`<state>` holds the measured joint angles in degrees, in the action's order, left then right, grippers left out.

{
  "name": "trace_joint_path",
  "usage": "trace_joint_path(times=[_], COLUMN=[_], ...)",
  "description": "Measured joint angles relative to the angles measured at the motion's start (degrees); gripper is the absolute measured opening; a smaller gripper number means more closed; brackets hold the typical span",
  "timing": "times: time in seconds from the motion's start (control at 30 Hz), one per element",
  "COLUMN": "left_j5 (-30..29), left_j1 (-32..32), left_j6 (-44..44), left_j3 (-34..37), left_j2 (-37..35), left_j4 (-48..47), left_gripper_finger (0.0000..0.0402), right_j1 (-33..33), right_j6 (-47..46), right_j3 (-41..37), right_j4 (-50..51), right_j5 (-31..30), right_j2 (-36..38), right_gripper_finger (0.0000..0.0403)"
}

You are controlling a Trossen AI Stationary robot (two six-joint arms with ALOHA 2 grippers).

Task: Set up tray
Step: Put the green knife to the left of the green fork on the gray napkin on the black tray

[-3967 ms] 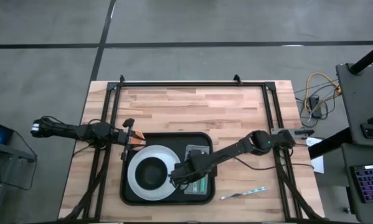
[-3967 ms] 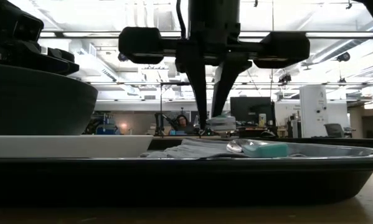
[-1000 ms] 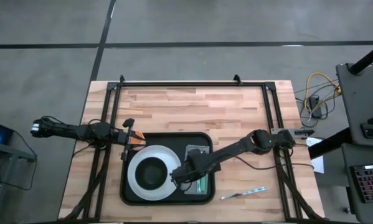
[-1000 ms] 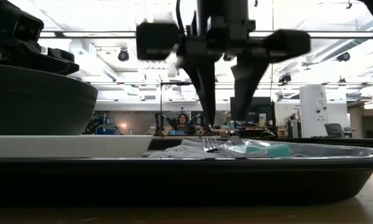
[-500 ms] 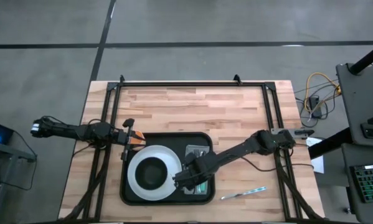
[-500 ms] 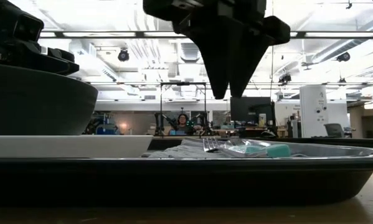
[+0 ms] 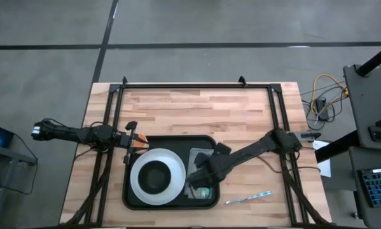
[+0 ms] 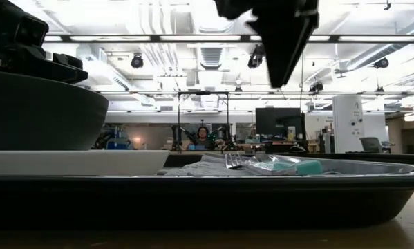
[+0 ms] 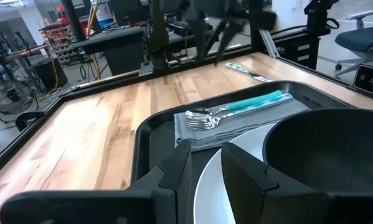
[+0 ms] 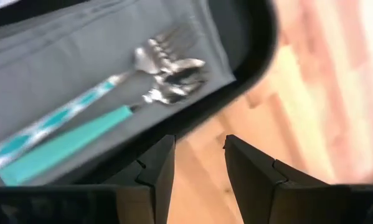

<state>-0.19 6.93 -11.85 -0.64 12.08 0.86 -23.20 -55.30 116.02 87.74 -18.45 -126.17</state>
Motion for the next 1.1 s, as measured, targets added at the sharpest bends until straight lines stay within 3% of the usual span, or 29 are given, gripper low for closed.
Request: trace_joint_path(times=[0.13, 0.27, 0.4, 0.6, 0.8, 1.1], left_j5=[0.0, 0.0, 0.0, 0.0, 0.0, 0.0], left_j1=[0.0, 0.0, 0.0, 0.0, 0.0, 0.0], left_j6=[0.0, 0.0, 0.0, 0.0, 0.0, 0.0], left_j3=[0.0, 0.0, 0.0, 0.0, 0.0, 0.0], left_j2=[0.0, 0.3, 0.3, 0.3, 0.5, 1.2], left_j4=[0.0, 0.0, 0.0, 0.0, 0.0, 0.0], left_gripper_finger=[0.0071, 0.0071, 0.0071, 0.0071, 0.0071, 0.0071], right_j1=[0.0, -1.4, -3.4, -7.0, -10.9, -19.4], right_j6=[1.1, 3.0, 6.3, 6.9, 6.9, 6.8], right_j3=[-7.9, -19.6, -31.9, -45.5, -52.3, -57.5], right_j4=[-2.9, -14.6, -26.5, -32.4, -37.2, -37.1], right_j5=[-1.0, -0.8, 3.3, 6.2, 10.8, 11.7], right_j2=[6.9, 15.9, 23.3, 31.5, 36.7, 39.3], right_gripper_finger=[0.0130, 0.0128, 0.0129, 0.0137, 0.0144, 0.0140])
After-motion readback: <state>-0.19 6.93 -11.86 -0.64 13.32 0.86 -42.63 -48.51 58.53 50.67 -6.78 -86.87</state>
